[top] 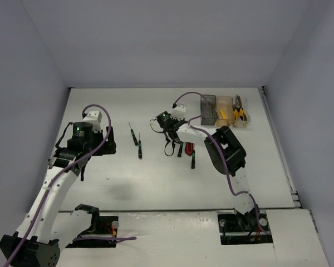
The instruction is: Sort the tools into containers
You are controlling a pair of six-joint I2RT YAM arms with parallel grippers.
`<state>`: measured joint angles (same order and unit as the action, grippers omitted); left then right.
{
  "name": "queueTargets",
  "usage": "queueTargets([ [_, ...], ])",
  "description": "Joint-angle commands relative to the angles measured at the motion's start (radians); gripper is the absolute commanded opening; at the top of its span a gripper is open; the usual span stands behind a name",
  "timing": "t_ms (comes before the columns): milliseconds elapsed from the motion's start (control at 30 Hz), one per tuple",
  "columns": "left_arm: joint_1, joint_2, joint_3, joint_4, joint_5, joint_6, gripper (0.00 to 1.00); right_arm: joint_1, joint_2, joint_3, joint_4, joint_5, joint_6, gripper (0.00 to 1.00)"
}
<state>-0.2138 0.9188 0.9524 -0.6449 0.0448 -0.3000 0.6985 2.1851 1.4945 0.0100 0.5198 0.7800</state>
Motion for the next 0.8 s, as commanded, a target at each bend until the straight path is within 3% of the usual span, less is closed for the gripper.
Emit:
queueTargets([
  [0, 0.008, -0.009, 0.009, 0.051, 0.003, -0.011, 0.81, 0.013, 0.015, 0.021, -0.005, 0.032, -0.013, 0.24],
  [200, 0.008, -0.006, 0.008, 0.051, 0.000, -0.011, 0.81, 0.017, -0.035, 0.038, -0.005, 0.002, -0.082, 0.00],
  [500, 0.008, -0.001, 0.008, 0.051, 0.000, -0.010, 0.81, -0.056, -0.245, 0.056, -0.005, -0.045, -0.514, 0.00],
  [767, 0.008, 0.002, 0.009, 0.051, 0.003, -0.008, 0.81, -0.354, -0.342, 0.006, 0.017, -0.256, -0.778, 0.00],
])
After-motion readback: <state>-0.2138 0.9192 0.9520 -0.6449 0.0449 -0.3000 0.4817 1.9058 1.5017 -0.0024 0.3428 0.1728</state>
